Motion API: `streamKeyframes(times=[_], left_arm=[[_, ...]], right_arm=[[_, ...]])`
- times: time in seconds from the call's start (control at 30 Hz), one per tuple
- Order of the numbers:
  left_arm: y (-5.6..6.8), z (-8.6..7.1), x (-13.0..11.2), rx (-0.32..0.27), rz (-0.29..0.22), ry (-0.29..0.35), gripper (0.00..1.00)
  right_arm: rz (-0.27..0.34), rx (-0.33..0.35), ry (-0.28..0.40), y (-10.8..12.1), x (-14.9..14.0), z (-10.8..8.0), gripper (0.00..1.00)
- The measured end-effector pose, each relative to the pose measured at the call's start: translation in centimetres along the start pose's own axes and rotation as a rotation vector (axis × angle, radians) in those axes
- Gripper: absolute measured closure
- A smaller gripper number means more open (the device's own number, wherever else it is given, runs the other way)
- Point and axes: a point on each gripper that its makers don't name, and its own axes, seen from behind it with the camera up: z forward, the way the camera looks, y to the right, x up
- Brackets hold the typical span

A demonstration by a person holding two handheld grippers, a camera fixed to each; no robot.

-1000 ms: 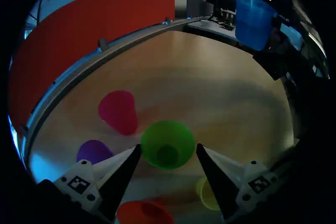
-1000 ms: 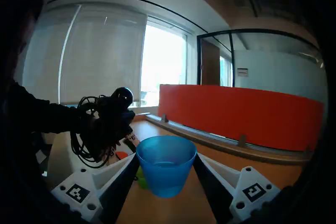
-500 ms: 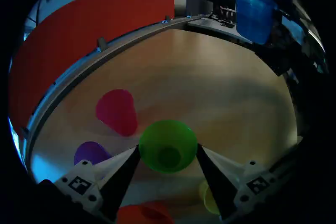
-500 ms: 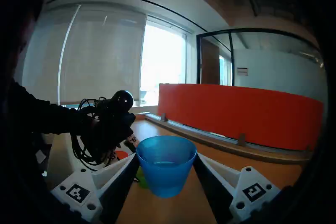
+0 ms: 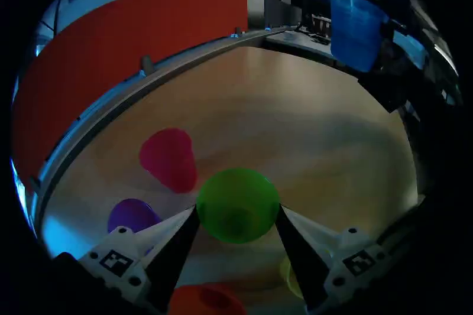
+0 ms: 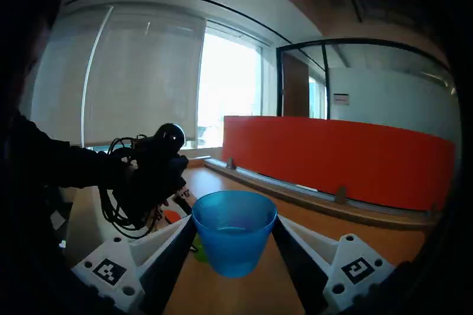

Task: Pour water

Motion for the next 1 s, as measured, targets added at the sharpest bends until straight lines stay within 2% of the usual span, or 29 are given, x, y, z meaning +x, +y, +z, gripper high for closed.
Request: streamKeyframes(times=[0.17, 0.37, 0.5, 0.7, 1.0], left_arm=[[0.0, -1.1, 0.8, 0.011, -0.007, 0.046, 0.13], [0.0, -3.1, 2.3, 0.016, -0.035, 0.111, 0.13], [-0.1, -4.4, 3.3, 0.025, -0.054, 0.170, 0.13], [-0.5, -6.4, 5.0, 0.058, -0.056, 0.260, 0.13], [-0.6, -9.7, 7.5, 0.063, -0.086, 0.413, 0.13]], right_arm=[[0.000, 0.000, -0.003, -0.1, 0.2, 0.1, 0.09], [-0.004, 0.005, -0.006, -0.5, 0.5, 0.2, 0.10], [-0.003, 0.005, -0.008, -0.7, 0.7, 0.2, 0.10], [-0.002, 0.002, -0.009, -0.7, 1.0, 0.3, 0.10], [0.003, -0.005, -0.007, -0.6, 1.2, 0.3, 0.09]])
